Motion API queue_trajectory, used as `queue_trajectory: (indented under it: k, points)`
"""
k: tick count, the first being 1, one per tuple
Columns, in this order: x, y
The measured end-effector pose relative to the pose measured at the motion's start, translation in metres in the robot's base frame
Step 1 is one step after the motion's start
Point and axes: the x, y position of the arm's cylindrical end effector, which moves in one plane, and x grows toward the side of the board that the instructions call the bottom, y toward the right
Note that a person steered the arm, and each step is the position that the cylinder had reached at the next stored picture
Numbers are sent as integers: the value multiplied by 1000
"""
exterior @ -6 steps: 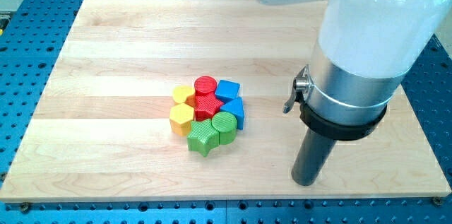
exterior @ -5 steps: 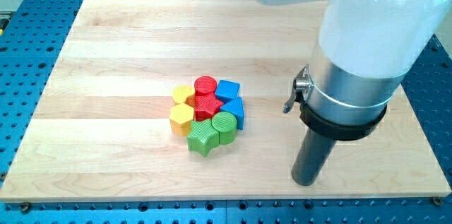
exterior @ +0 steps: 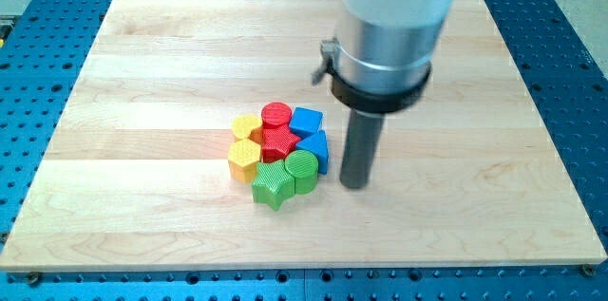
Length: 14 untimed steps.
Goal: Separate blue blocks from the red blocks
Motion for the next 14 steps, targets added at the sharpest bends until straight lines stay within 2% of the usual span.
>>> queue_trajectory:
  k: [1,2,4,5,6,7,8,9,10,11,12,13,14]
  points:
    - [-16,-14]
    - [-11,-13]
    - [33,-37]
    - [-15,-56]
    - [-60,-46]
    - [-52,-46]
    - [-78,-59]
    - [-83,-98]
    - [-118,-84]
    - [-146,-106]
    - [-124,-125]
    - [-76,-120]
    - [-47,-116]
